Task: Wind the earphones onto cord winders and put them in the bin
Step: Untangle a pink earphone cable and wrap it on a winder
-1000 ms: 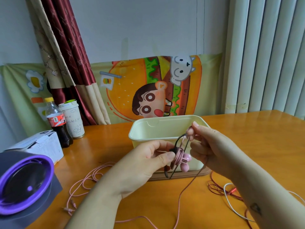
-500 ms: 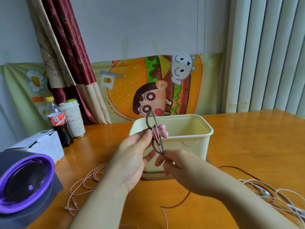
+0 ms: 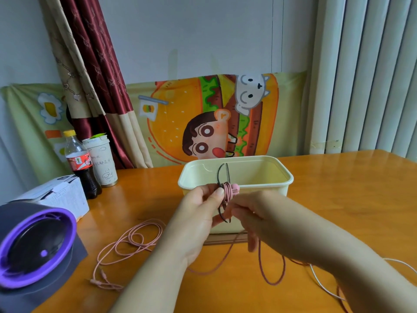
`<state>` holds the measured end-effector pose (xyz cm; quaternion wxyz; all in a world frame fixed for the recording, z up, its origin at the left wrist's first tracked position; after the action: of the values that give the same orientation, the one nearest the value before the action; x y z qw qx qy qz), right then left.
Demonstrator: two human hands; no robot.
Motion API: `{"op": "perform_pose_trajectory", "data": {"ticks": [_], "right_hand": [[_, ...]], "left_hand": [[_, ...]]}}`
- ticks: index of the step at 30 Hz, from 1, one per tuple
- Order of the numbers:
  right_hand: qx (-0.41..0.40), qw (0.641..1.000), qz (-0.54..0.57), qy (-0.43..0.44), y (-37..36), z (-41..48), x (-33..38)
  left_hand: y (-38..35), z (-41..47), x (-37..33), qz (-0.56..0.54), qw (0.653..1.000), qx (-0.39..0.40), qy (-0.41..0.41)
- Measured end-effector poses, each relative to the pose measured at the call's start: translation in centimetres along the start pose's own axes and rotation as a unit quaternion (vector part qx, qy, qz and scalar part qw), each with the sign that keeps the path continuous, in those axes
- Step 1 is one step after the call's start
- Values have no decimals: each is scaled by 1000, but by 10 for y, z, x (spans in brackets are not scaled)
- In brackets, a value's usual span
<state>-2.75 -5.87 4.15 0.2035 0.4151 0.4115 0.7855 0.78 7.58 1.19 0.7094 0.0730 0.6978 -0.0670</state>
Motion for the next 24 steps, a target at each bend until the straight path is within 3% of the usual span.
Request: {"op": "perform_pose_trajectory", "data": {"ticks": [4,8,12,21,24], "right_hand": [[-68,985,153,-41,16,0,-11],[-94,905,399,-111,19,1,-24],[-116,864,471,-131,18,4,-33],[-78,701,701,-105,12,5,-38],[-94,680,720,-101,13,5,-41]], "left_hand": [[4,2,4,99,995,-16,-6],[8,-2,-1,227,973,-25,-20],[11,-4,-5,290,956,-36,-29],[20,-5,-11,315,948,-32,-41],[19,-6,-13,304,952,3,-45]]}}
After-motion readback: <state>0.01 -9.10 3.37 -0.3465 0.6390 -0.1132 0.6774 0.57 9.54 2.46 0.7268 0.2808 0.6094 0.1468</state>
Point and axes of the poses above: each hand's wrist, its own z-axis towards the middle knuckle, its own y-axis out of the back of the hand, x = y × z, the point moved 2 cm from there along z, towards the middle knuckle, and after that the axes turned 8 degrees about y, right-handed, at the moved point
